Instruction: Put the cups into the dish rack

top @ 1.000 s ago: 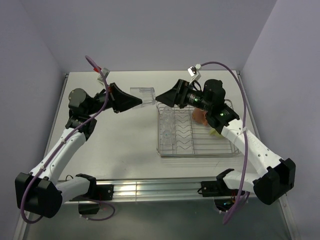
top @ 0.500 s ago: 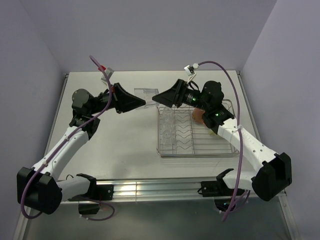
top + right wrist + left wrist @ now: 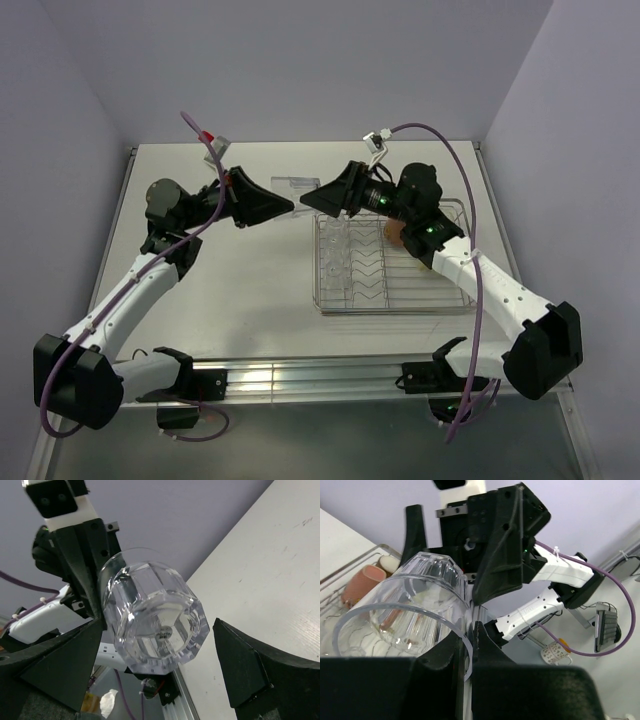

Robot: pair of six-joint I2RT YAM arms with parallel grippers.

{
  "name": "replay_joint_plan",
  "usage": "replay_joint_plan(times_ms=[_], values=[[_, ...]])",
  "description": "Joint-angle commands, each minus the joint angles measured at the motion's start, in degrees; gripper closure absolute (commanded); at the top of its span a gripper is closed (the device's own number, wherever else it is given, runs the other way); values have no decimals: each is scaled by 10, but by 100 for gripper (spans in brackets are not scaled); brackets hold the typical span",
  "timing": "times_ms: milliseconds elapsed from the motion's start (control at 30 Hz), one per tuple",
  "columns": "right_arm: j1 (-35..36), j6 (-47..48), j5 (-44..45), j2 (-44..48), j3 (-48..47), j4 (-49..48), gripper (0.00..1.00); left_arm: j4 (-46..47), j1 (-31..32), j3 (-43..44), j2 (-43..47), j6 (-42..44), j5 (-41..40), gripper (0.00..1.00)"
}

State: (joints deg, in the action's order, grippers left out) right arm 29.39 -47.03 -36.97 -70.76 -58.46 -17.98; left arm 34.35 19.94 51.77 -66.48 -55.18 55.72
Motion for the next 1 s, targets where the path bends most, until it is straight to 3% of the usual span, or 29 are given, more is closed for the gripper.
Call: replay_joint_plan(times_ms=[0, 200, 367, 567, 600, 700, 733, 800, 900, 967], values=[[18, 25, 0, -9, -10, 16, 0, 49, 22, 15, 22, 4, 19, 100], [18, 34, 8, -8, -10, 28, 0, 48, 22, 11, 28, 6, 20, 100], [18, -18, -41, -16, 10, -51, 1, 69, 24, -1, 22, -1, 14, 100], [18, -53, -61, -16, 18, -95, 11, 103, 31, -11, 4, -20, 9, 100], [18, -53, -59, -15, 18, -94, 15, 103, 33, -11, 2, -20, 8, 100], [18, -54, -51, -10, 19, -88, 47, 102, 36, -16, 3, -21, 5, 100], [18, -53, -48, -7, 19, -85, 66, 99, 36, -17, 4, -20, 4, 100], [18, -48, -41, -5, 16, -69, 84, 68, 37, -15, 7, -13, -3, 96], [19, -37, -22, 5, 10, -34, 95, 9, 37, -2, 16, 23, -30, 79], [18, -20, 4, 19, 6, -13, 98, -59, 37, 13, 21, 61, -53, 73]])
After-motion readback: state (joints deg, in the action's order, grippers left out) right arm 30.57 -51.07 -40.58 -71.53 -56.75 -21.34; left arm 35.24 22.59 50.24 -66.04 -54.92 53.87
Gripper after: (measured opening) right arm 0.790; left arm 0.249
